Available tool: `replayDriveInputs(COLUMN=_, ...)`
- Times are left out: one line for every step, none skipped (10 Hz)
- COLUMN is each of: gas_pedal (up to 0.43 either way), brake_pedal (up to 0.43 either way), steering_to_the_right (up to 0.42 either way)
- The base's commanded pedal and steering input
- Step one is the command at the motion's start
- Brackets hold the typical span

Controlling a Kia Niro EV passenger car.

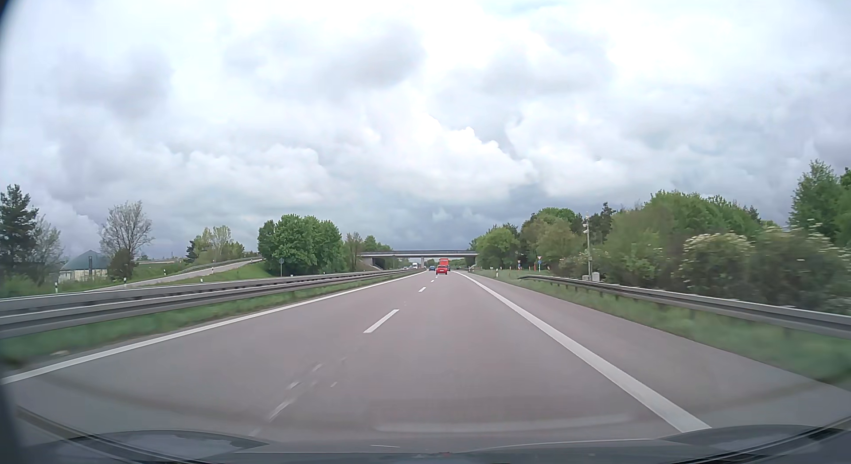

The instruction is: Follow the waypoints while adhering to traffic rules and regulations

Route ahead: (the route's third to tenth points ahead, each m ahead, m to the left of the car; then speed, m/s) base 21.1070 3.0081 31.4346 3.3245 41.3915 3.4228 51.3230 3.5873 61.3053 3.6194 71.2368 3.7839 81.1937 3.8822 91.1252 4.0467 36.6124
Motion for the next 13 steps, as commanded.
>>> replayDriveInputs(gas_pedal=0.28, brake_pedal=0.012, steering_to_the_right=-0.002)
replayDriveInputs(gas_pedal=0.28, brake_pedal=0.012, steering_to_the_right=-0.001)
replayDriveInputs(gas_pedal=0.28, brake_pedal=0.012, steering_to_the_right=0.0)
replayDriveInputs(gas_pedal=0.28, brake_pedal=0.012, steering_to_the_right=0.0)
replayDriveInputs(gas_pedal=0.28, brake_pedal=0.012, steering_to_the_right=0.0)
replayDriveInputs(gas_pedal=0.28, brake_pedal=0.012, steering_to_the_right=0.0)
replayDriveInputs(gas_pedal=0.287, brake_pedal=0.012, steering_to_the_right=-0.002)
replayDriveInputs(gas_pedal=0.287, brake_pedal=0.012, steering_to_the_right=-0.005)
replayDriveInputs(gas_pedal=0.287, brake_pedal=0.012, steering_to_the_right=-0.006)
replayDriveInputs(gas_pedal=0.299, brake_pedal=0.012, steering_to_the_right=-0.006)
replayDriveInputs(gas_pedal=0.299, brake_pedal=0.012, steering_to_the_right=-0.006)
replayDriveInputs(gas_pedal=0.299, brake_pedal=0.012, steering_to_the_right=-0.006)
replayDriveInputs(gas_pedal=0.299, brake_pedal=0.012, steering_to_the_right=-0.005)
